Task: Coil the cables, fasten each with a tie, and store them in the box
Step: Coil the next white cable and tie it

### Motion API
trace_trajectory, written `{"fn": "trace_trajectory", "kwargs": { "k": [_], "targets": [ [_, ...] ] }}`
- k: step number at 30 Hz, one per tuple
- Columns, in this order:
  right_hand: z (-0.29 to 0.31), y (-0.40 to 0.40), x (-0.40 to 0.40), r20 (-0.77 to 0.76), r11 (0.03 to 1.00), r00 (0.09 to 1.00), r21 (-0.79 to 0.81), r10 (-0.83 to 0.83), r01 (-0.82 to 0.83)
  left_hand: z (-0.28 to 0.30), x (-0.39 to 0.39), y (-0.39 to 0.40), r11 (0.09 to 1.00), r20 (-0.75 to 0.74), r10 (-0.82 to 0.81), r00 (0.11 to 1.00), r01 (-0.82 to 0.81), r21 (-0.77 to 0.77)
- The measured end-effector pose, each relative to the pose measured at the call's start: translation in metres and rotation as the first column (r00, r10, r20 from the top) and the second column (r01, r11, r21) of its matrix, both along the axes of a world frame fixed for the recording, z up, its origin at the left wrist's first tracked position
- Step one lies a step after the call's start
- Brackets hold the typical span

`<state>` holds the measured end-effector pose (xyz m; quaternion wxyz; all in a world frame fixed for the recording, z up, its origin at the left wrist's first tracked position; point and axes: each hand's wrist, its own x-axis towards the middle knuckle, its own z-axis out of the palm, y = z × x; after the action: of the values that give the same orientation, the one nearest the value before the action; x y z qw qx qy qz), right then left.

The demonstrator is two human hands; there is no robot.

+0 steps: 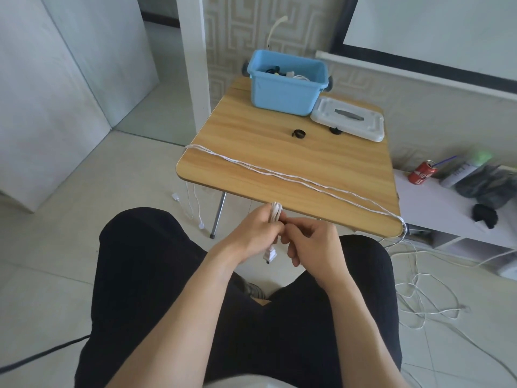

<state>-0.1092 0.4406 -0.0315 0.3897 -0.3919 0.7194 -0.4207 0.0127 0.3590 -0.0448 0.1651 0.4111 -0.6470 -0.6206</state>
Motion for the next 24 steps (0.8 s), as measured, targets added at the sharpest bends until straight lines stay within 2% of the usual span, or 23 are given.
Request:
{"fn": "trace_trajectory", "kwargs": {
  "k": [6,11,16,19,24],
  "targets": [
    [-0.0004,0.0,-0.0042,0.183,0.994,0.977,0.053,-0.108,0.099,-0.0072,0.002,0.0004,0.993,0.062,0.019,0.998,-0.012,-0.121],
    [0.0016,0.0021,-0.0048,0.189,1.0,0.982,0.016,-0.025,0.022,-0.0055,0.001,0.0038,0.981,0.051,-0.029,0.998,0.038,-0.188],
    [-0.0016,-0.0027,-0.0017,0.141,0.996,0.988,0.07,-0.064,0.054,-0.0051,-0.0031,0.0056,0.98,0.095,-0.035,0.995,0.053,-0.194],
    [-0.0038,-0.0036,-0.0014,0.023,0.996,0.998,0.069,-0.063,0.062,-0.0032,-0.0063,0.006,0.988,0.111,-0.033,0.993,0.049,-0.146],
    [0.0002,-0.0021,-0.0027,-0.095,0.993,0.995,0.113,-0.007,0.018,0.0008,-0.006,0.0096,0.992,-0.052,-0.076,0.996,0.081,0.098]
  ]
}}
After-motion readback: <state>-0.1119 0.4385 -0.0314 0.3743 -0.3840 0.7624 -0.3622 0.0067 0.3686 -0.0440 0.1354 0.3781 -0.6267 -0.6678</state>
